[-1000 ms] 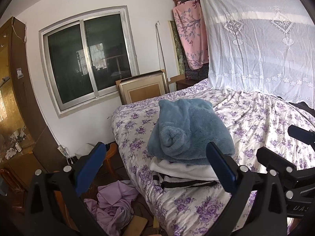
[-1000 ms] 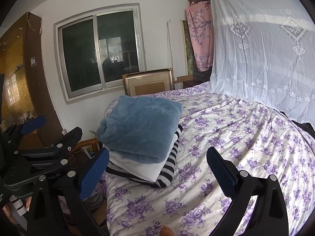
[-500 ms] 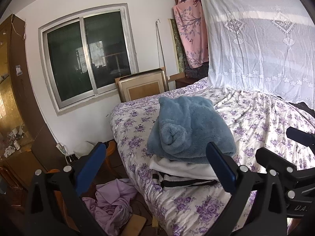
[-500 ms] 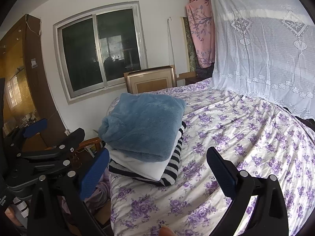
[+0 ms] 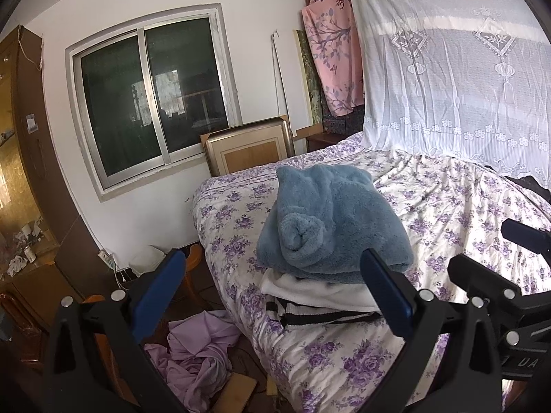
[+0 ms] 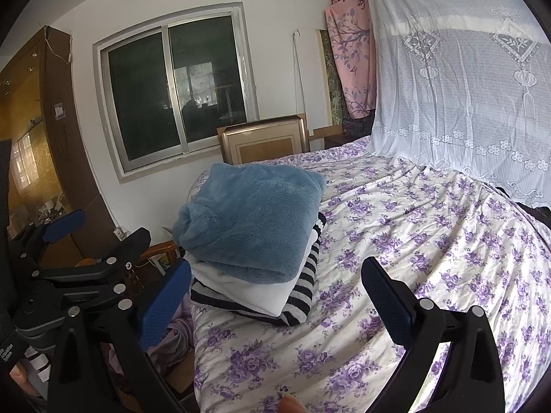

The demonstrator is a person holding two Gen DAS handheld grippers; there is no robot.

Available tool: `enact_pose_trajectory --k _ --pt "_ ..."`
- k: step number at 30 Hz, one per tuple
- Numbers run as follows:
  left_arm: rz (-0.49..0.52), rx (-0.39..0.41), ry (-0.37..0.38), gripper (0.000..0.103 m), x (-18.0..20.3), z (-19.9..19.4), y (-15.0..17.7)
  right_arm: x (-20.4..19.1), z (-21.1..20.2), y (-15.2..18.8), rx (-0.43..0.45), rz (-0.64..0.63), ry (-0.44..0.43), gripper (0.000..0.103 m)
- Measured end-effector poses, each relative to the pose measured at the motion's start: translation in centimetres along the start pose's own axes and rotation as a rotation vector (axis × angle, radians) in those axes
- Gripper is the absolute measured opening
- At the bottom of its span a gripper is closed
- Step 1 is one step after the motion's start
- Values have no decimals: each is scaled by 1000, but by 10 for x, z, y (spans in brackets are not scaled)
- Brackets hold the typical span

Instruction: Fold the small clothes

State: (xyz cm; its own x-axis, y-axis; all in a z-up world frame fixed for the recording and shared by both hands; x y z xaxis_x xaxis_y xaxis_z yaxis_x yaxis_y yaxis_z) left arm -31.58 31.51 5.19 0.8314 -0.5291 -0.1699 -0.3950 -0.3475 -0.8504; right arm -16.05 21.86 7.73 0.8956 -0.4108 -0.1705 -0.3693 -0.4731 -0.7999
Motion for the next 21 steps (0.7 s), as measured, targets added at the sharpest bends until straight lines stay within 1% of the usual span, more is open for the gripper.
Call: enact_pose_trajectory --k 21 --pt "17 -2 0 99 3 3 -2 1 -2 2 0 1 -5 100"
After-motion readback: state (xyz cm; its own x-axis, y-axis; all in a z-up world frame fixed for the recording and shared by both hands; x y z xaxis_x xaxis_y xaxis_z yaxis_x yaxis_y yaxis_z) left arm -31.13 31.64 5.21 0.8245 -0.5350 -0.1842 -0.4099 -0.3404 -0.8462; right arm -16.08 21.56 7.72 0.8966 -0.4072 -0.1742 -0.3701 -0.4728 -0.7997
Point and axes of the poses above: each gripper's, at about its wrist camera, not at the fingertips, and z roughly the way its jaws point, x to its right, y to its underside, the point moved 2 cm from there along z, roughly the way its jaws point, and after that the axes turned 3 degrees about -x, right-handed, at the moved point
